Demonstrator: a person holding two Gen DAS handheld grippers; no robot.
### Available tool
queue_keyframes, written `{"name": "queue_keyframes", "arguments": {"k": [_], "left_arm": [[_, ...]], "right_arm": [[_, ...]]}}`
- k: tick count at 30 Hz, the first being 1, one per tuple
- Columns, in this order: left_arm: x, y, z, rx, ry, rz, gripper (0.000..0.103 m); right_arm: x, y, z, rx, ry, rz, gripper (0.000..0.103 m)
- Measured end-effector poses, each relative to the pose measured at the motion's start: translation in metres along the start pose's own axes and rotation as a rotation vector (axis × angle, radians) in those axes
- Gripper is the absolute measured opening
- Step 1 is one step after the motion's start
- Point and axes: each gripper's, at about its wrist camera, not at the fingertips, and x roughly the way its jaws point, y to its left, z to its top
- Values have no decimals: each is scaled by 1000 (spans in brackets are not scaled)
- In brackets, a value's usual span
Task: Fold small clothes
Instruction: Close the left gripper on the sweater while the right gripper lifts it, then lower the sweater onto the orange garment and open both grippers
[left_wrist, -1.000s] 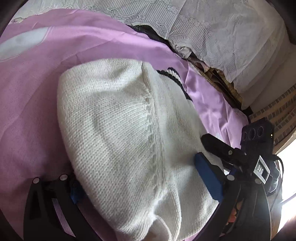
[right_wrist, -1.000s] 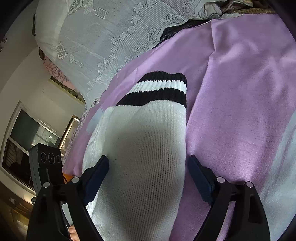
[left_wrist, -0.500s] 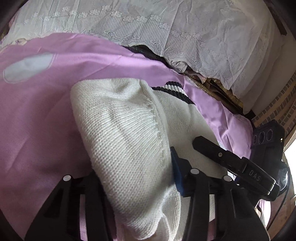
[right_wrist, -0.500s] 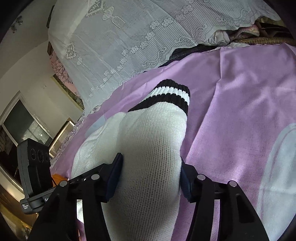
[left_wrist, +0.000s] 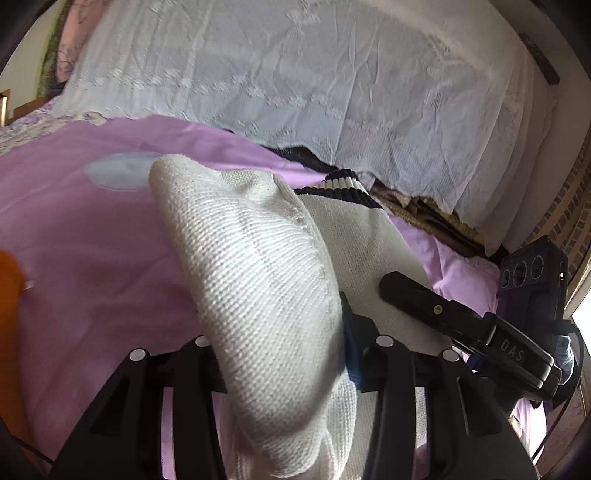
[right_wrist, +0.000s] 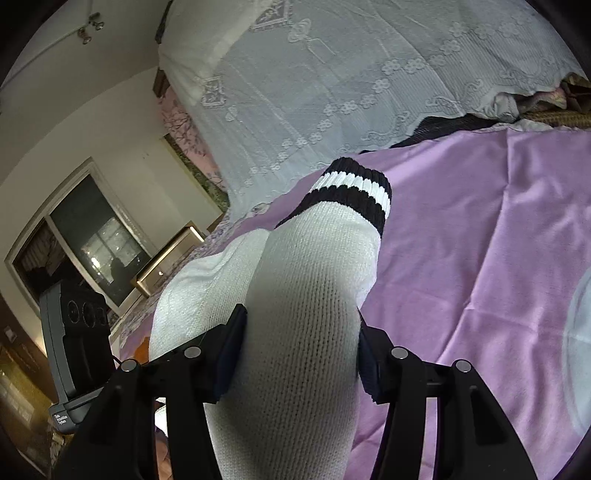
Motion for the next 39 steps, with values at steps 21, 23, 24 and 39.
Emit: {"name": "queue_keyframes", "arguments": {"k": [21, 23, 24, 39], "left_arm": [[-276, 138, -19, -162, -196, 367, 42], [-274, 157, -22, -180, -194, 367, 42], [-270, 164, -24, -184, -192, 366, 42], [-203, 235, -51, -254, -177, 287, 48]], "right_arm": [[66, 295, -71, -180, 186, 390, 55], [81, 303, -82, -170, 201, 378, 55], [87, 304, -87, -169, 206, 369, 55], [155, 254, -128, -106, 214, 232, 51]]}}
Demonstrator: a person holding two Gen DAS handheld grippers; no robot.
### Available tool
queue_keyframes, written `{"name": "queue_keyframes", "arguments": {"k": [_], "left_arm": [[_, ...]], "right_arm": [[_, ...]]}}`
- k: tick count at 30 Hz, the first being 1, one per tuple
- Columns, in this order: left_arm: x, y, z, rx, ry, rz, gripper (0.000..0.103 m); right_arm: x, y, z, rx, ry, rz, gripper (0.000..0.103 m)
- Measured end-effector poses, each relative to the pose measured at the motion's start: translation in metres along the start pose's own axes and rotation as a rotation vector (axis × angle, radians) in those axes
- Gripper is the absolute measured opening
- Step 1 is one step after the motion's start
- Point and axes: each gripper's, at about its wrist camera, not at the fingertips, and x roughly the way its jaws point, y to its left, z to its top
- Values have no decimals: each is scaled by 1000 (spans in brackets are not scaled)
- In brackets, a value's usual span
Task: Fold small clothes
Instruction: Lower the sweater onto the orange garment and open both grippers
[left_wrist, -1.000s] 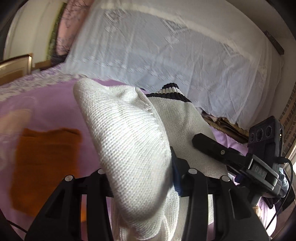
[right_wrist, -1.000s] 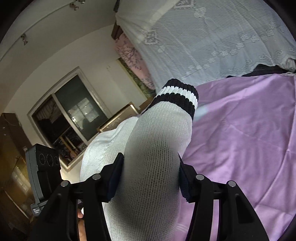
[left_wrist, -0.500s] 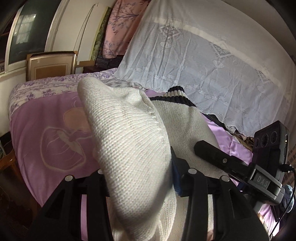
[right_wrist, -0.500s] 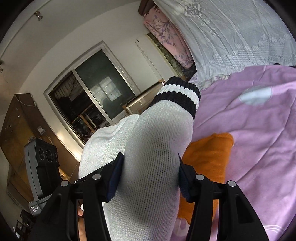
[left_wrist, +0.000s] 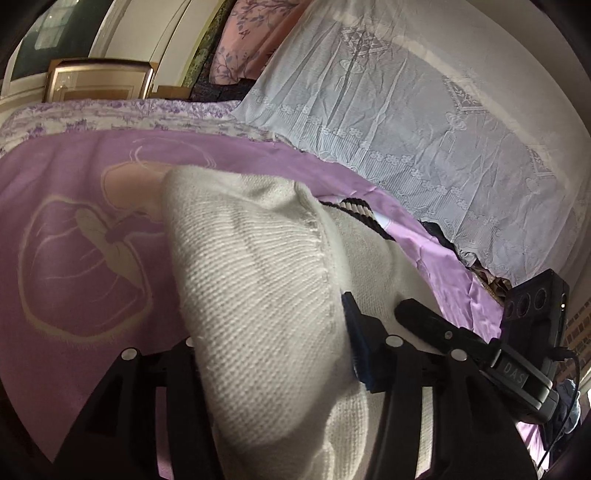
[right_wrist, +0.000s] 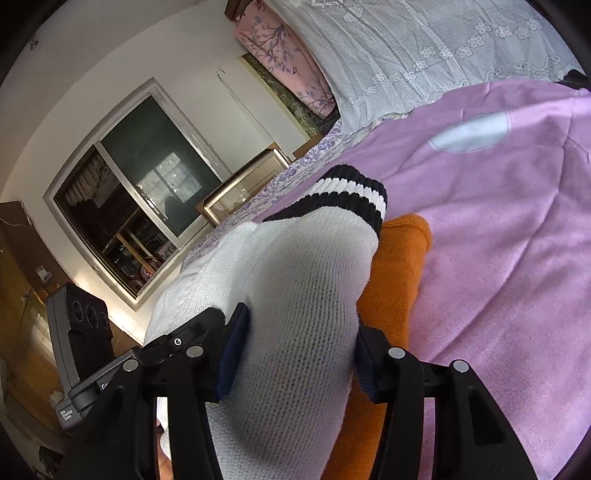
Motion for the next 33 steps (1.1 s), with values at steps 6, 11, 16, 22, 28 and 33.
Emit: {"name": "queue_keyframes", "arguments": {"k": [6, 11, 16, 22, 28, 33], "left_arm": [[-3, -19, 11, 37, -29, -58, 48], [41, -5, 3, -33, 68, -12, 66], [39, -1, 1, -68, 92, 2, 76], [5, 2, -10, -80, 74, 50, 87], [-29, -12, -21, 3, 40, 229, 93], [-54, -45, -33, 138, -18, 433, 95]], "right_arm": [[-20, 7, 10, -40, -100, 17, 49], [5, -36, 11, 106, 4, -24, 58], [5, -39, 10, 87, 12, -29, 62], [-25, -31, -2, -35, -59, -91, 77], [-50, -33, -16, -88, -79, -143, 87], [-71, -27, -34, -143, -39, -195, 94]]}}
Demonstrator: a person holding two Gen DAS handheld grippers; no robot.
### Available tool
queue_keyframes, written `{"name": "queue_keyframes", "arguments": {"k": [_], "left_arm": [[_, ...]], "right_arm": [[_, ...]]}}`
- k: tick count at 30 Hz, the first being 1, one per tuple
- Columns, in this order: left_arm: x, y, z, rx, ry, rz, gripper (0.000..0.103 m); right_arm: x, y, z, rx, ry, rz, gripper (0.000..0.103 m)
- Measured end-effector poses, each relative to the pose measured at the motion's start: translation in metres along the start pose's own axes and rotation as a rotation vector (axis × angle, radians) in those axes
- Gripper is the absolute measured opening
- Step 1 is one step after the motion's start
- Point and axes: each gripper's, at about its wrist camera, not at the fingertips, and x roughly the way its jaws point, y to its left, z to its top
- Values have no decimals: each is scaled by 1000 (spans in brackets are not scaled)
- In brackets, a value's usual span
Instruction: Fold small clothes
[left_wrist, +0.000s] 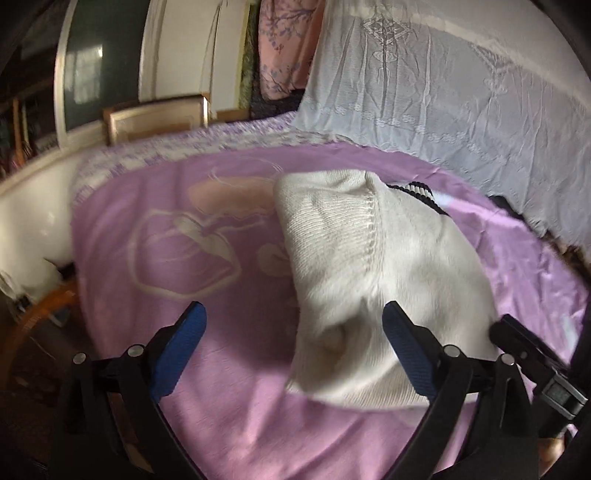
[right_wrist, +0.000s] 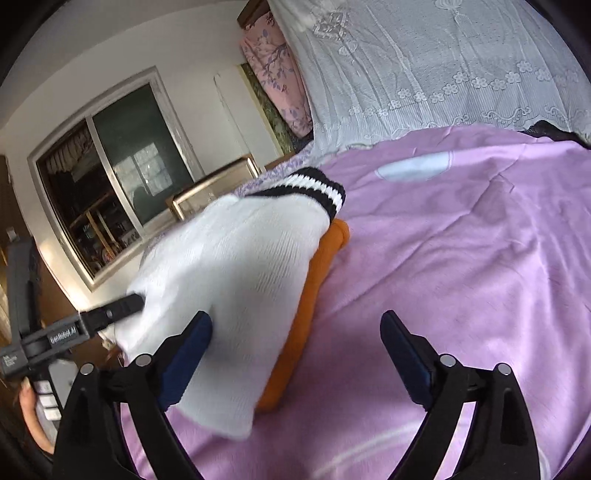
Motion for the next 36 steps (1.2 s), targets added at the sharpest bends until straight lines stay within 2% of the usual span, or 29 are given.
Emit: {"name": "queue_keyframes", "arguments": {"k": [2, 6, 15, 23, 29, 33, 36], "left_arm": [[-14, -6, -1, 26, -31, 55, 98], [-44, -14, 0, 38, -85, 104, 98], [-75, -31, -6, 75, -124, 179, 98], [-65, -35, -16, 55, -86, 150, 98], [-55, -40, -25, 63, -64, 134, 98], [-49, -42, -27, 63, -38, 96, 98], [-50, -46, -30, 80, -62, 129, 98]], "right_arm": [[-6, 4, -8, -12, 27, -5, 94], [-20, 13, -15, -56, 42, -17, 94], [-49, 38, -31, -179, -39, -40, 96], [-67, 51, -36, -253, -132, -64, 100], [-61, 48, -36, -244, -105, -84, 100], [-60, 47, -36, -237, -100, -82, 100], [-60, 47, -36, -237, -99, -82, 100]]}}
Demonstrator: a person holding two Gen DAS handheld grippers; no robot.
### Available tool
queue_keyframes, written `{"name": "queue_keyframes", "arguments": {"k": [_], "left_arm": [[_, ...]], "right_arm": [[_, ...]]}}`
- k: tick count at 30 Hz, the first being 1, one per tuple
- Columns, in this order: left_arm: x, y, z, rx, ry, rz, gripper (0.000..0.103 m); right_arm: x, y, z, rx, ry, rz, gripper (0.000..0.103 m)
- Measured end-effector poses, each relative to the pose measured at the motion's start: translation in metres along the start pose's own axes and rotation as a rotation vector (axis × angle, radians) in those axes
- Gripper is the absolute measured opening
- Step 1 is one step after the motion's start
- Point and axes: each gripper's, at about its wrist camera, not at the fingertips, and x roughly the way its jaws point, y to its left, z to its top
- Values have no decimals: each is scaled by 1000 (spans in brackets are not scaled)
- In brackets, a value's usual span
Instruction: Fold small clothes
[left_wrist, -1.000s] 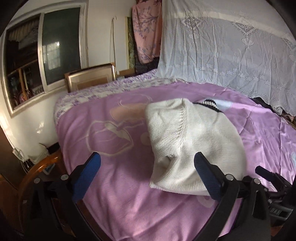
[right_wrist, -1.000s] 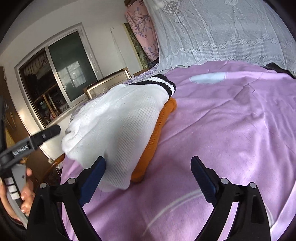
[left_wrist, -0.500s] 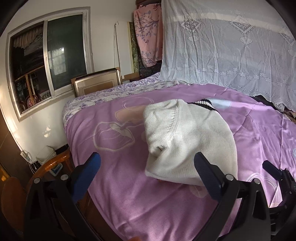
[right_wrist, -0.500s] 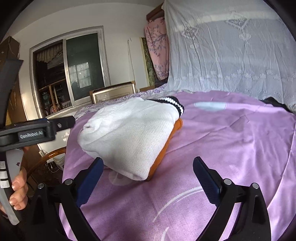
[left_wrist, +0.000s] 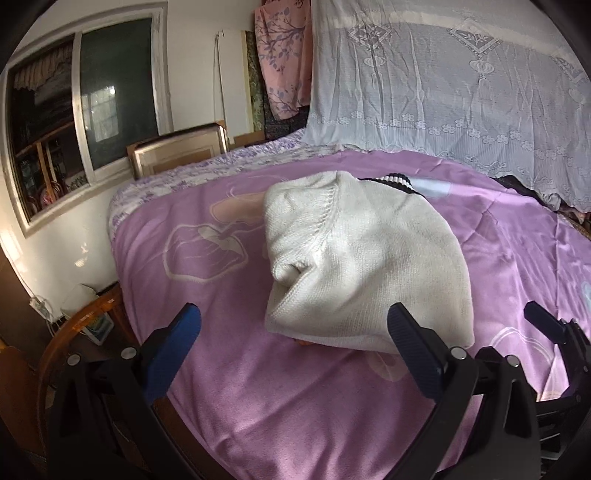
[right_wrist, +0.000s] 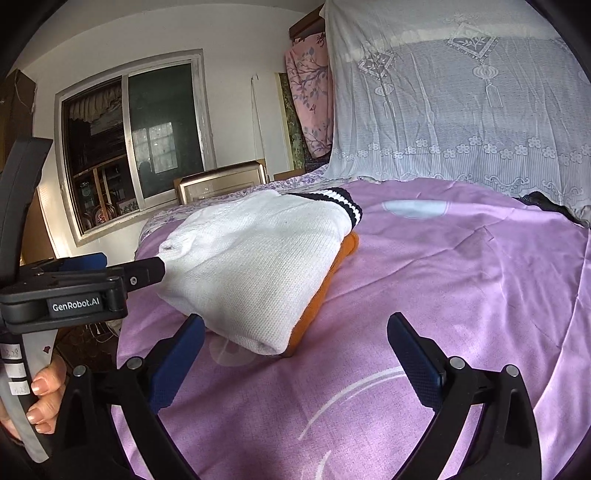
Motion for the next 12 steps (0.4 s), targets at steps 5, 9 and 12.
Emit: {"name": "queue_keyframes", "arguments": {"k": [5, 9, 12], "left_arm": [[2, -2, 1, -4, 21, 14, 98], [4, 2, 1, -28, 30, 24, 98], [5, 5, 2, -47, 38, 16, 98]], "right_arm": [[0, 0, 0, -1, 2, 0, 100], [0, 0, 0, -1, 1, 0, 100], [1, 0, -1, 0, 3, -1, 100]]}}
